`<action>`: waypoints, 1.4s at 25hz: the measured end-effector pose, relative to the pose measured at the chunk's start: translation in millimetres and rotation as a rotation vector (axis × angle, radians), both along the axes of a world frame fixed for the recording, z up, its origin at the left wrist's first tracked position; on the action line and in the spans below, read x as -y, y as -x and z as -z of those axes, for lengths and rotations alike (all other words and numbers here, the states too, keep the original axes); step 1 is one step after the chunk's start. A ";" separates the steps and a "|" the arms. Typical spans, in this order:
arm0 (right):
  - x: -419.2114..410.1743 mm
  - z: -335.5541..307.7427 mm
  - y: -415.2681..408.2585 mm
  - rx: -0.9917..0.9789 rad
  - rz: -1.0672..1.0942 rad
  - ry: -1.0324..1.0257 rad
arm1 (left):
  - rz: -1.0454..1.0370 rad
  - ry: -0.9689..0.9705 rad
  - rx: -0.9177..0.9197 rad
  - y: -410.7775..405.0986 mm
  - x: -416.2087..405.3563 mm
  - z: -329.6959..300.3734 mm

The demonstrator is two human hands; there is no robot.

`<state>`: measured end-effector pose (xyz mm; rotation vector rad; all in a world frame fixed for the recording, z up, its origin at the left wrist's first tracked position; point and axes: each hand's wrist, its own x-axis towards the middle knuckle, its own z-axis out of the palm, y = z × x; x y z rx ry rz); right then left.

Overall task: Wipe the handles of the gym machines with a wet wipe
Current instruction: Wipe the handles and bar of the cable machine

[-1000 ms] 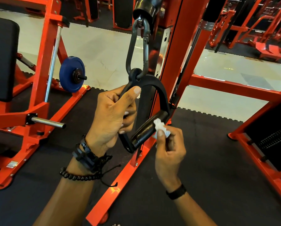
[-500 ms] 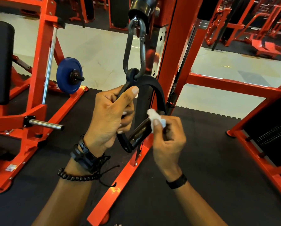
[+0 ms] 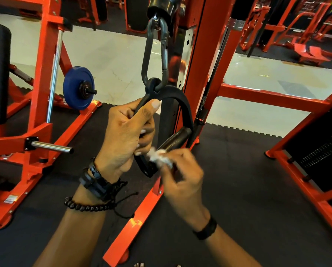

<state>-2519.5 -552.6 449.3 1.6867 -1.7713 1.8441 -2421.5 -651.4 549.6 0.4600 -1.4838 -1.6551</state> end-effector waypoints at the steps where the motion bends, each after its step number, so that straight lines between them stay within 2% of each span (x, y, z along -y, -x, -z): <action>1: 10.3 -1.7 17.2 0.034 0.087 -0.002 | -0.005 0.004 -0.004 0.3 -0.6 0.2; 3: 30.1 -7.7 55.5 0.121 0.260 0.018 | -0.004 0.017 -0.005 2.2 -2.7 0.9; 5: 34.0 -3.2 62.4 0.176 0.280 0.047 | -0.002 0.016 -0.007 4.3 -3.6 1.8; 9: -2.5 22.9 -19.3 0.271 -0.062 0.027 | -0.001 0.002 -0.005 -0.2 0.2 2.2; 12: -3.6 33.2 -26.4 0.272 -0.150 0.016 | -0.016 0.017 0.022 -2.2 2.8 1.6; 14: 6.5 32.0 -4.9 0.314 -0.126 0.028 | -0.026 0.015 0.025 -2.0 3.7 0.7; 18: 28.1 22.0 40.1 0.561 0.057 0.017 | -0.023 0.006 0.009 -1.1 1.1 1.7; 21: 36.0 12.7 63.0 0.586 0.135 0.073 | -0.005 -0.014 -0.005 1.9 -1.8 1.8; 24: 30.4 14.9 50.4 0.557 0.116 0.086 | 0.001 -0.024 -0.005 1.9 -1.9 1.0; 29: 29.2 6.9 39.9 0.364 0.125 0.105 | -0.005 -0.010 0.009 -0.1 -2.6 -1.1; 35: 35.3 -14.2 44.2 0.127 0.182 -0.004 | 0.000 -0.007 0.018 2.0 -2.4 0.3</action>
